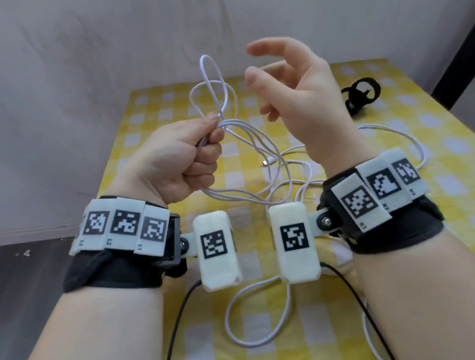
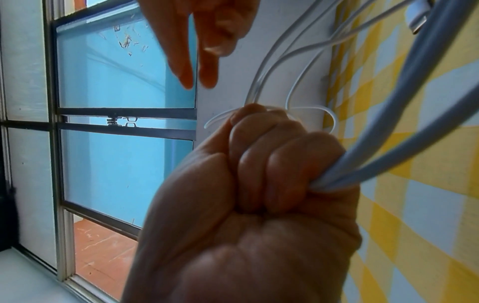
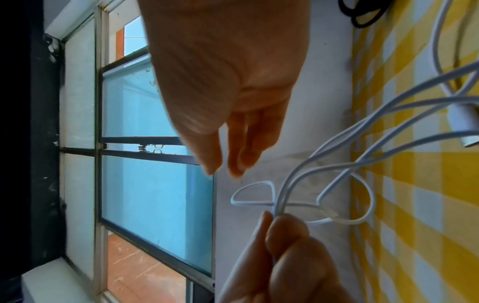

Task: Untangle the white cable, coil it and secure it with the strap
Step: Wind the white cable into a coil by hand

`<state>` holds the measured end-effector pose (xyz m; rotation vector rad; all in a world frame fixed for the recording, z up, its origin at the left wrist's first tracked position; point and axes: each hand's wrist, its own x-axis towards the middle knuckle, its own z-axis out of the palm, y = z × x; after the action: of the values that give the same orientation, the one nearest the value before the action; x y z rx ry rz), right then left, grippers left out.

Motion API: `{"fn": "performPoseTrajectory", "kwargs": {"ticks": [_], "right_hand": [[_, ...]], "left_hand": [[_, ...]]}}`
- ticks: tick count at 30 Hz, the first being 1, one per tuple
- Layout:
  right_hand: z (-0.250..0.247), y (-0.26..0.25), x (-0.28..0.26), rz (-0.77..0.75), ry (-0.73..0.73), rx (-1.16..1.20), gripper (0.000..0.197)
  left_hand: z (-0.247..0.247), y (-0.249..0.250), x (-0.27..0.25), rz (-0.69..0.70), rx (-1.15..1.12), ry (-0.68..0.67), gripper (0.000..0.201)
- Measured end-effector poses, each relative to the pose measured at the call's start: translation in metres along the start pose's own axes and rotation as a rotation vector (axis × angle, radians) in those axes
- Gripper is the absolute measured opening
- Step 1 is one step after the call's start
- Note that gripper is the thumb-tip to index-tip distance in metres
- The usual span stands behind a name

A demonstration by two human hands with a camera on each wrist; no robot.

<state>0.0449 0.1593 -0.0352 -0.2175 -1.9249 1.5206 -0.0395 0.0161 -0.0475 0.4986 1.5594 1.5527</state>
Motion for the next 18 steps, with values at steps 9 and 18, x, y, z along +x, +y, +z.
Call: {"fn": "performPoseTrajectory", "kwargs": {"ticks": [9, 18], "right_hand": [[0.003, 0.004, -0.002, 0.005, -0.325, -0.304, 0.024], [-0.016, 0.005, -0.002, 0.101, -0.253, -0.405, 0.037]], "left_hand": [[0.005, 0.0, -0.001, -0.027, 0.03, -0.078, 0.041], [-0.005, 0.005, -0.009, -0.003, -0.124, -0.126, 0.045]]}}
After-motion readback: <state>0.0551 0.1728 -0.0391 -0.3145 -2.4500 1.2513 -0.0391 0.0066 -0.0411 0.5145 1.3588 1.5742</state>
